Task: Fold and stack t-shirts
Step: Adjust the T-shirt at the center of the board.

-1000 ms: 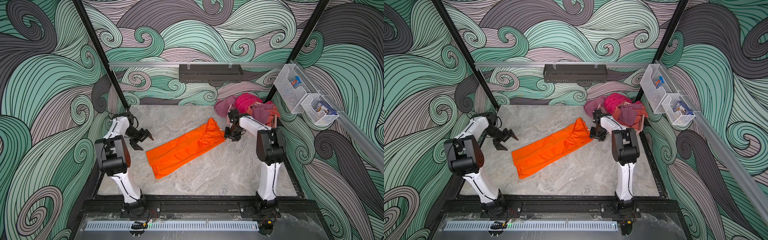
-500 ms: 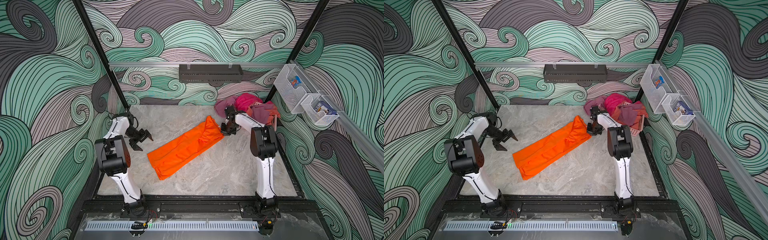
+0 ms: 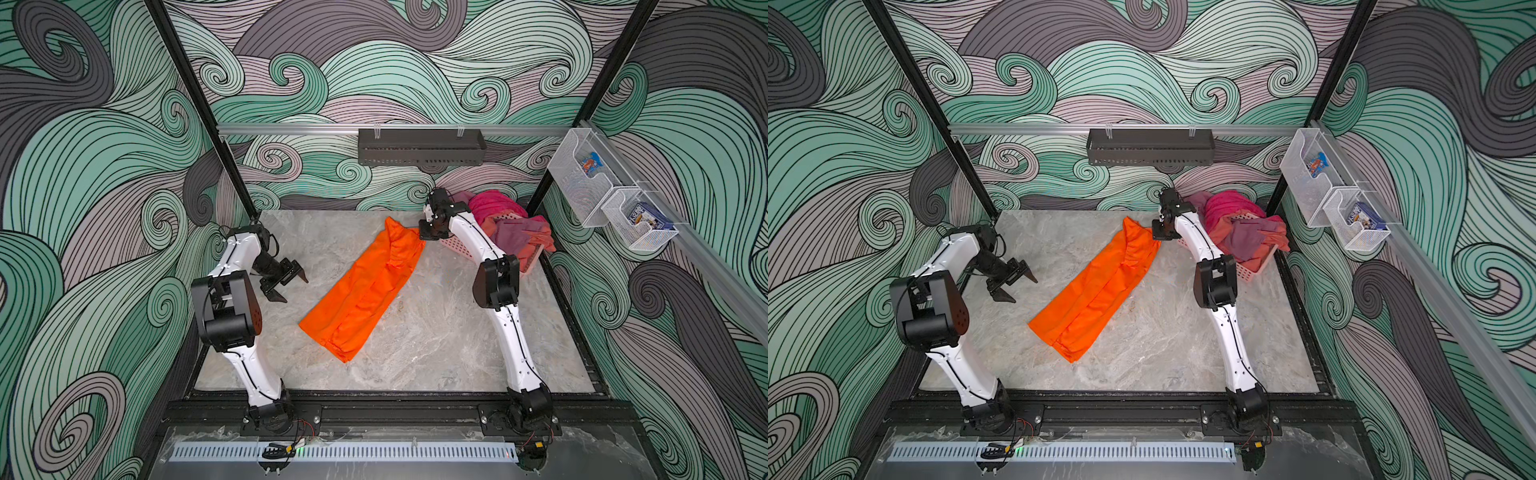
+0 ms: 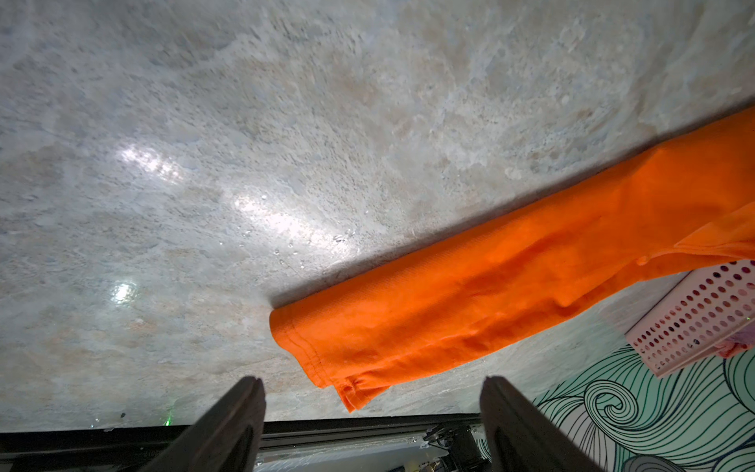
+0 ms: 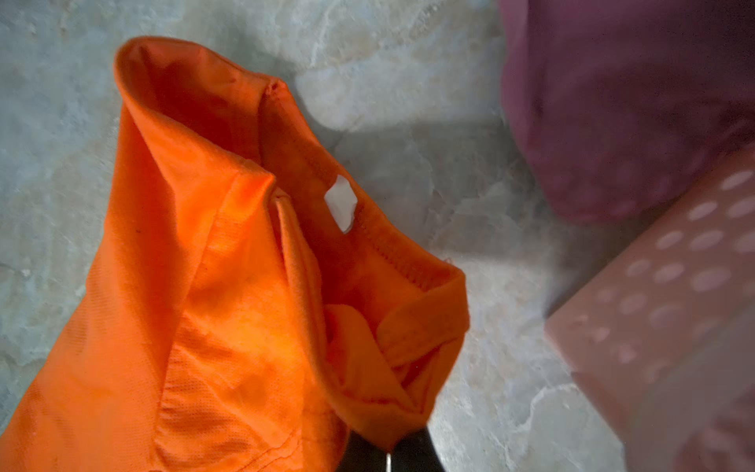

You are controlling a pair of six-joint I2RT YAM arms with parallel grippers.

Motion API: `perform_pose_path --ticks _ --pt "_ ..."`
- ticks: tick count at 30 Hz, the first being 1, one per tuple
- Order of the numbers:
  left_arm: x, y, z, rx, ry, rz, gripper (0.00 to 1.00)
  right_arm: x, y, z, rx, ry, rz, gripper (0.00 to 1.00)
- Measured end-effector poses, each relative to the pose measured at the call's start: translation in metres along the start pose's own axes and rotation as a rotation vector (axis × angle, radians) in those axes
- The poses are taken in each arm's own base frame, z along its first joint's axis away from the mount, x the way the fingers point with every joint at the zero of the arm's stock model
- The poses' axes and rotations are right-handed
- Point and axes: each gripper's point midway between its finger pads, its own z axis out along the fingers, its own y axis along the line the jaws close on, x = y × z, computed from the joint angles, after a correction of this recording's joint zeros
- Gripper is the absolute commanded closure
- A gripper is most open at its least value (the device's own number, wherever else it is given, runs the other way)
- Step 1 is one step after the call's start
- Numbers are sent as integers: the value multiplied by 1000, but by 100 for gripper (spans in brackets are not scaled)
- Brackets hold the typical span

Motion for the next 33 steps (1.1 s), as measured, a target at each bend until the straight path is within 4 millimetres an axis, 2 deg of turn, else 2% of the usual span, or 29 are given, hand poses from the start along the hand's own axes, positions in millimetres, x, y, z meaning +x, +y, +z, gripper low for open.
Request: perform_pose_path --ticks 1,3,4,5,8,10,13,15,18,20,23,25,27,30,33 --pt "0 0 0 -1 1 1 14 1 0 1 1 4 -2 45" --pt "2 -1 2 -3 5 2 14 7 -3 5 6 25 -1 38" --pt "2 -1 3 -4 8 0 14 12 -4 8 8 40 2 31" --pt "3 0 4 -6 12 -2 14 20 -6 12 13 64 8 20" --pt "7 1 8 -10 25 -4 13 49 -10 22 31 148 -8 17" --pt "6 1 9 -6 25 -3 13 59 -7 17 38 165 -27 14" --pt "6 0 10 -5 24 2 14 73 11 -15 38 167 -62 8" --pt "7 0 12 -9 26 5 14 76 36 -50 18 129 -98 5" --pt "8 4 19 -16 36 0 15 69 85 -107 -53 17 -154 5" --pt "11 9 25 -27 53 -6 18 71 117 -141 -107 -50 -189 5" --pt "14 16 34 -51 83 -17 30 81 139 -171 -153 -87 -205 5" --pt "15 20 39 -65 98 -17 37 89 136 -174 -150 -77 -197 5" --pt "18 23 43 -73 112 -18 42 98 125 -168 -124 -52 -178 5" --pt "21 26 46 -79 125 -20 42 110 109 -155 -78 -10 -169 5" --pt "24 29 49 -83 135 -21 37 116 100 -151 -48 10 -166 4"
